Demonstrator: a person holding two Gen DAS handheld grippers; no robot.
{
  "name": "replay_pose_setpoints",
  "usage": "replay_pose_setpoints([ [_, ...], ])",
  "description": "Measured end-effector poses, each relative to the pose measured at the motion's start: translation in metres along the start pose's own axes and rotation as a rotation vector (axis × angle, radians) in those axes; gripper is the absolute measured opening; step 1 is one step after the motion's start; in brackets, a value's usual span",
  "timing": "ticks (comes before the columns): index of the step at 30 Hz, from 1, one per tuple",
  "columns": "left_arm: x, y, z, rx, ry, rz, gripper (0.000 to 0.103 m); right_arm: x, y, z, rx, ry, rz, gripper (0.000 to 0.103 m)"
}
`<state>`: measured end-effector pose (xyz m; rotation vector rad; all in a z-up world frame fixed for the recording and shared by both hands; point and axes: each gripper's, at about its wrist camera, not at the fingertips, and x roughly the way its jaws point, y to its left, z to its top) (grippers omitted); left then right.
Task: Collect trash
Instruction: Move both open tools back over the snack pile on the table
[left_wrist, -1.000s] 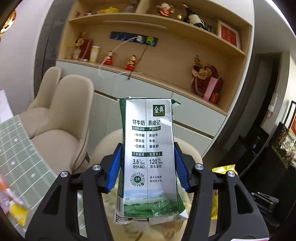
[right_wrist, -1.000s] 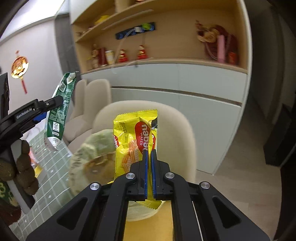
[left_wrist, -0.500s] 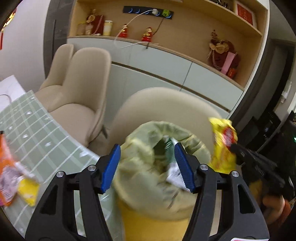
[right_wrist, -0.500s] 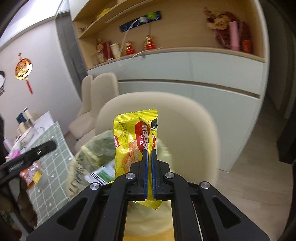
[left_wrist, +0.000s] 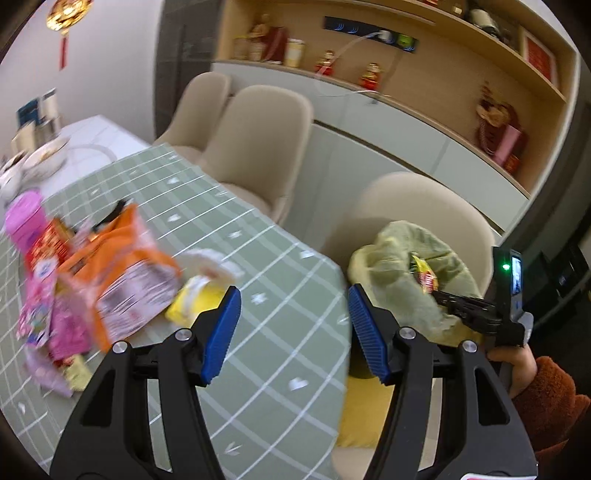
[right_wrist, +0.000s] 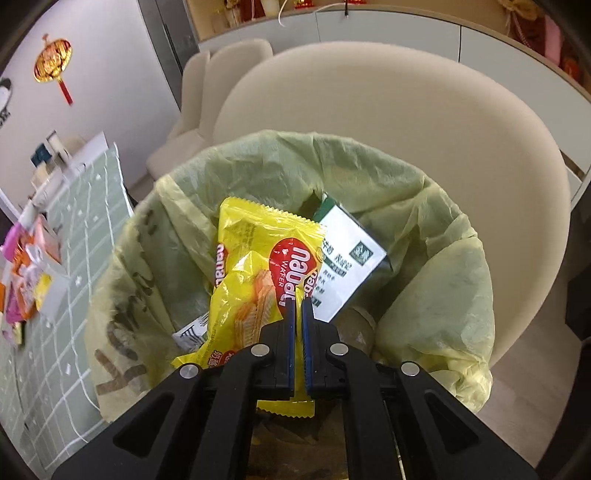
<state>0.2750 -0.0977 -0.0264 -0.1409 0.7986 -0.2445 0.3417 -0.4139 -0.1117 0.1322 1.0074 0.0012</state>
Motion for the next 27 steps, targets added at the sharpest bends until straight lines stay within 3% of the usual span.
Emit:
replay_pose_setpoints([
  [4,-0.014,0.030,-0.005,-0.046,0.000,0.017,0.057,-0.018,0.002,0.001,0.037,-0.055,0.010,0.008],
  [8,-0.035,0.059,-0.012,-0.055,-0.012,0.042,0.057,-0.053,0.010,-0.010,0.043,-0.169,-0.009,0.026],
  [13,-0.062,0.100,-0.027,-0.092,-0.013,0.081,0.057,-0.087,0.031,-0.024,0.028,-0.237,-0.035,0.026],
  [23,-0.134,0.202,-0.055,-0.180,-0.071,0.202,0.057,-0.127,0.138,-0.049,-0.026,-0.282,0.073,0.026],
  [27,-0.150,0.241,-0.062,-0.202,-0.080,0.217,0.058,-0.131,0.186,-0.055,-0.086,-0.275,0.106,0.026],
])
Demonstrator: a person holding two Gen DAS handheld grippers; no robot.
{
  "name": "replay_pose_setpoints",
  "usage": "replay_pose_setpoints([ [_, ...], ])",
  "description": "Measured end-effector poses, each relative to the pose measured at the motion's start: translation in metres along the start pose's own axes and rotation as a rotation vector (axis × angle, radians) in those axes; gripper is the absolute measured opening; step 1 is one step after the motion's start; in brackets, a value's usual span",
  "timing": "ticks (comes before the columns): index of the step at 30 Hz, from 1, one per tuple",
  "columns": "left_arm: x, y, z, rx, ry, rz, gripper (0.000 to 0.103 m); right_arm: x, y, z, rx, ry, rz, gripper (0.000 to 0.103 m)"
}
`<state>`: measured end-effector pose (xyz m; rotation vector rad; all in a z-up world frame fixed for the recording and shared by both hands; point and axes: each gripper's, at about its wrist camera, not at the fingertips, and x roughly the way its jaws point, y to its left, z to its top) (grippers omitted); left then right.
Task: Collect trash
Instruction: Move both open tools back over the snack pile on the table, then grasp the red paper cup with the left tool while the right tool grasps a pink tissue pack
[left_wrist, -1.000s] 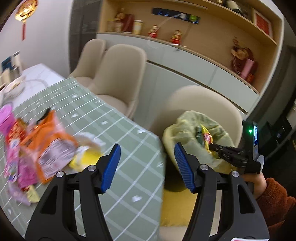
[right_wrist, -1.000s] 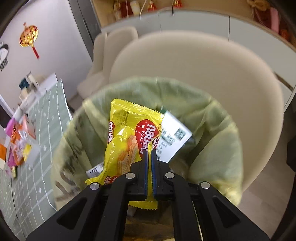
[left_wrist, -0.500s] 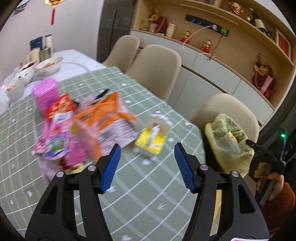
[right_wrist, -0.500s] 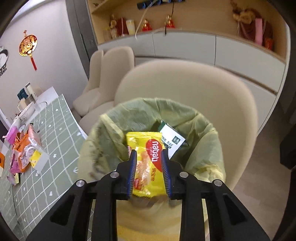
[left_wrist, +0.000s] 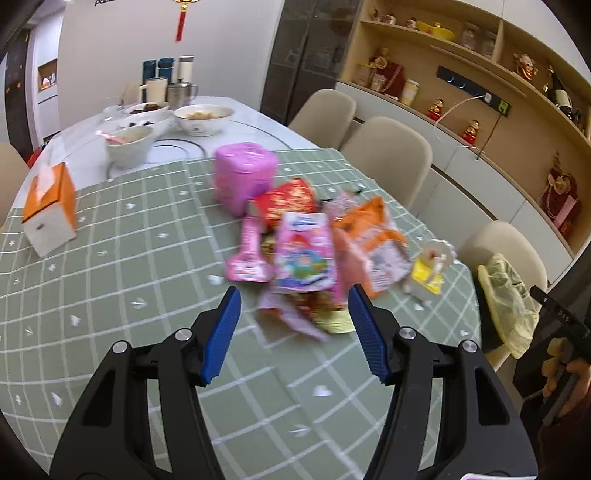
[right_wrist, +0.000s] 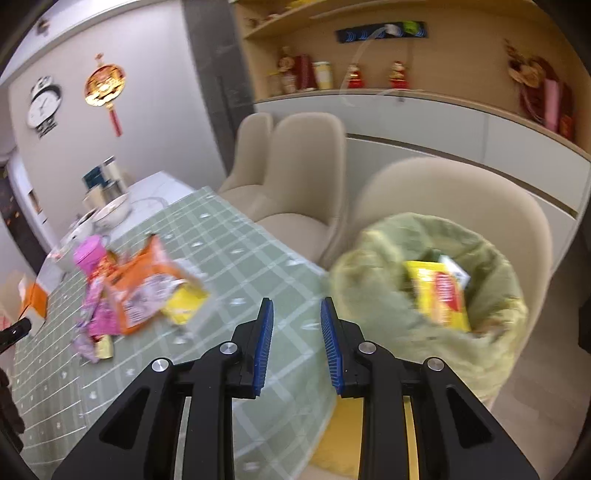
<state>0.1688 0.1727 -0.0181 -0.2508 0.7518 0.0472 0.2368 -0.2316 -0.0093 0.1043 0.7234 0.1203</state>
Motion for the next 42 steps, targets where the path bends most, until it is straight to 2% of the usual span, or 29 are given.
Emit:
replay_pose_setpoints([
  [7,0.014,0.042,-0.004,0.005,0.033,-0.026,0.058,0.001,0.062,-0.013,-0.026,0.007,0.076,0.027],
  [11,0.042,0.055,-0.002,-0.006,0.073,-0.053,0.058,0.000,0.082,-0.020,-0.053,0.016,0.119,0.041],
  [17,0.102,0.062,0.013,-0.019,0.131,-0.066,0.058,0.011,0.095,-0.026,-0.081,0.090,0.102,0.043],
  [20,0.123,0.062,0.027,-0.016,0.132,-0.063,0.058,0.017,0.099,-0.030,-0.106,0.118,0.079,0.043],
  [23,0.132,0.053,0.058,0.031,0.077,-0.120,0.058,0.029,0.098,-0.036,-0.097,0.143,0.064,0.043],
  [25,0.141,0.040,0.076,0.109,0.030,-0.089,0.058,0.040,0.095,-0.042,-0.075,0.166,0.062,0.043],
  [27,0.156,0.033,0.088,0.133,0.030,-0.069,0.058,0.050,0.094,-0.046,-0.062,0.190,0.067,0.043],
  [30,0.189,0.022,0.101,0.189,0.077,-0.076,0.058,0.061,0.093,-0.050,-0.070,0.210,0.070,0.043],
  [35,0.215,0.002,0.105,0.291,0.123,-0.111,0.061,0.072,0.093,-0.053,-0.101,0.226,0.072,0.043],
  [40,0.231,-0.004,0.107,0.278,0.189,-0.106,0.067,0.090,0.095,-0.058,-0.093,0.264,0.090,0.043],
  [42,0.234,-0.006,0.105,0.280,0.219,-0.077,0.062,0.093,0.100,-0.058,-0.104,0.267,0.102,0.043],
])
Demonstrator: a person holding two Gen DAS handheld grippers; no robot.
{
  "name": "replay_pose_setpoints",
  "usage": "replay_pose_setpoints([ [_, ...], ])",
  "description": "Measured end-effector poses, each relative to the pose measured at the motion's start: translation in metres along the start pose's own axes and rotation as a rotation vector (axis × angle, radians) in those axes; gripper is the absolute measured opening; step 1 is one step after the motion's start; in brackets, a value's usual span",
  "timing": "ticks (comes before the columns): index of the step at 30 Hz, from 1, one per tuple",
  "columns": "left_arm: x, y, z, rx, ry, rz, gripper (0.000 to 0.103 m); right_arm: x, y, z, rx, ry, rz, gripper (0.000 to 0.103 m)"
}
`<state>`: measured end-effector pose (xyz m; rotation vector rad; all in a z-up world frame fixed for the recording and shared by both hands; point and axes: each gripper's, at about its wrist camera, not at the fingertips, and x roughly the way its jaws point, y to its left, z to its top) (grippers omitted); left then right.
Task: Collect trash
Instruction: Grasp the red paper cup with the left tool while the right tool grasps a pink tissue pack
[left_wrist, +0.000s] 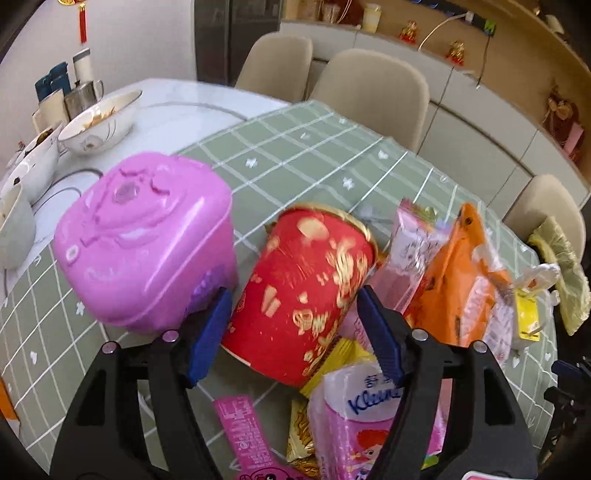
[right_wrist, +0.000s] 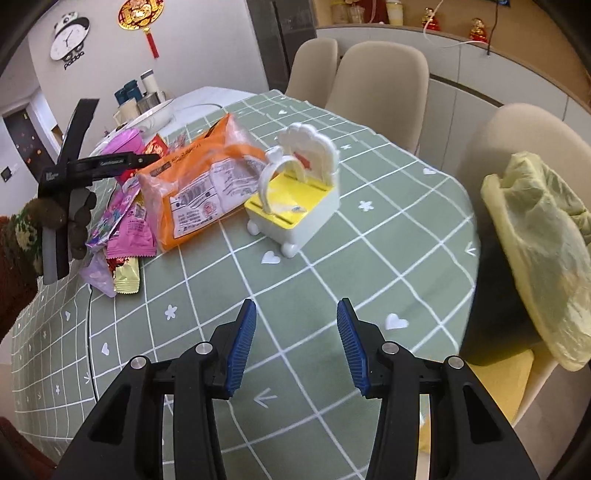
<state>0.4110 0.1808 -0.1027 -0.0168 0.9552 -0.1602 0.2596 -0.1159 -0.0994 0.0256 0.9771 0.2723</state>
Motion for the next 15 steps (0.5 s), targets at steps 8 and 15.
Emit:
replay_pose_setpoints([
  [8,-0.067,0.004,-0.031,-0.142,-0.061,-0.081,0.056,-0.012,0.028,0.002,-0.073,-0.019,0.018,0.043],
  [15,-0.131,0.017,-0.092,-0.301,-0.113,-0.125,0.056,-0.009,0.053,-0.003,-0.082,0.020,0.065,0.043],
])
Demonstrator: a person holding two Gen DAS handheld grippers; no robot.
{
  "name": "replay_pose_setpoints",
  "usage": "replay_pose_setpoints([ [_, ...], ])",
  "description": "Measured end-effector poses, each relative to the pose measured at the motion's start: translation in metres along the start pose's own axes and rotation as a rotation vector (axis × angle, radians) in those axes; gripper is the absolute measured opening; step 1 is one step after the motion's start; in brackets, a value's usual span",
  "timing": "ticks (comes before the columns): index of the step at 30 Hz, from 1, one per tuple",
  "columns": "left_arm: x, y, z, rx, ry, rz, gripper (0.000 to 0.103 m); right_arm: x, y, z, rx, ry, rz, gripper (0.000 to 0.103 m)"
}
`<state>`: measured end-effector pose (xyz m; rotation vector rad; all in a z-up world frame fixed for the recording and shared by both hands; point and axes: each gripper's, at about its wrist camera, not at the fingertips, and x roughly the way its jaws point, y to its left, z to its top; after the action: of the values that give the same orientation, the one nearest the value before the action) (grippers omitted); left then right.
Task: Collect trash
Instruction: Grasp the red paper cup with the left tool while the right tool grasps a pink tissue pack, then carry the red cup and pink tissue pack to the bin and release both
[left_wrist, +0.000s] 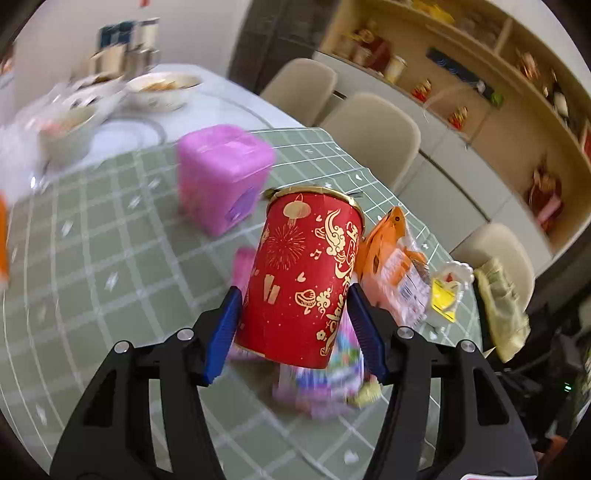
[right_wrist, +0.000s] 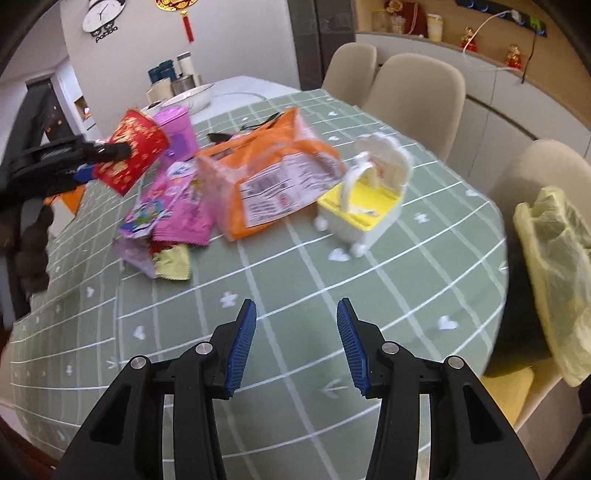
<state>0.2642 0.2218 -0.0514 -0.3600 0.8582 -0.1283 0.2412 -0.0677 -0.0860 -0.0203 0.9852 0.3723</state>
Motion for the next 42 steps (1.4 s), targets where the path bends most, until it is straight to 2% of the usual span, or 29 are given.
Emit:
replay_pose_setpoints([
  [3,-0.024,0.015,-0.023,-0.075,-0.005,0.001,0.056,0.005,0.017,0.012,-0.001,-0.002,0.041,0.043],
  [8,-0.054,0.033,-0.055,-0.135,0.009,0.034,0.056,0.017,0.056,0.046,-0.022,-0.026,0.053,0.043],
  [11,-0.068,0.042,-0.068,-0.142,0.013,0.042,0.056,0.029,0.074,0.064,0.016,-0.077,0.072,0.043],
  [15,-0.084,0.055,-0.076,-0.123,0.007,0.065,0.057,0.053,0.095,0.083,0.068,-0.098,0.103,0.043],
  [19,-0.093,0.075,-0.075,-0.130,-0.004,0.075,0.057,0.094,0.116,0.098,0.022,-0.054,0.040,0.043],
  [22,-0.091,0.089,-0.074,-0.146,-0.001,0.075,0.057,0.114,0.121,0.102,0.003,-0.014,0.036,0.043],
  [23,-0.089,0.092,-0.073,-0.153,0.003,0.075,0.057,0.113,0.122,0.103,-0.003,-0.038,0.038,0.043],
  [26,-0.083,0.100,-0.072,-0.158,0.013,0.071,0.057,0.101,0.120,0.100,-0.044,-0.054,0.016,0.020],
  [30,-0.073,0.099,-0.068,-0.154,0.028,0.052,0.057,0.071,0.112,0.094,-0.053,-0.087,0.016,0.008],
  [34,-0.071,0.085,-0.066,-0.125,0.030,0.030,0.057,0.030,0.095,0.083,-0.018,-0.119,0.044,0.006],
  [42,-0.080,0.040,-0.076,-0.041,0.034,0.000,0.057,-0.032,0.058,0.051,0.055,-0.178,0.032,0.005],
])
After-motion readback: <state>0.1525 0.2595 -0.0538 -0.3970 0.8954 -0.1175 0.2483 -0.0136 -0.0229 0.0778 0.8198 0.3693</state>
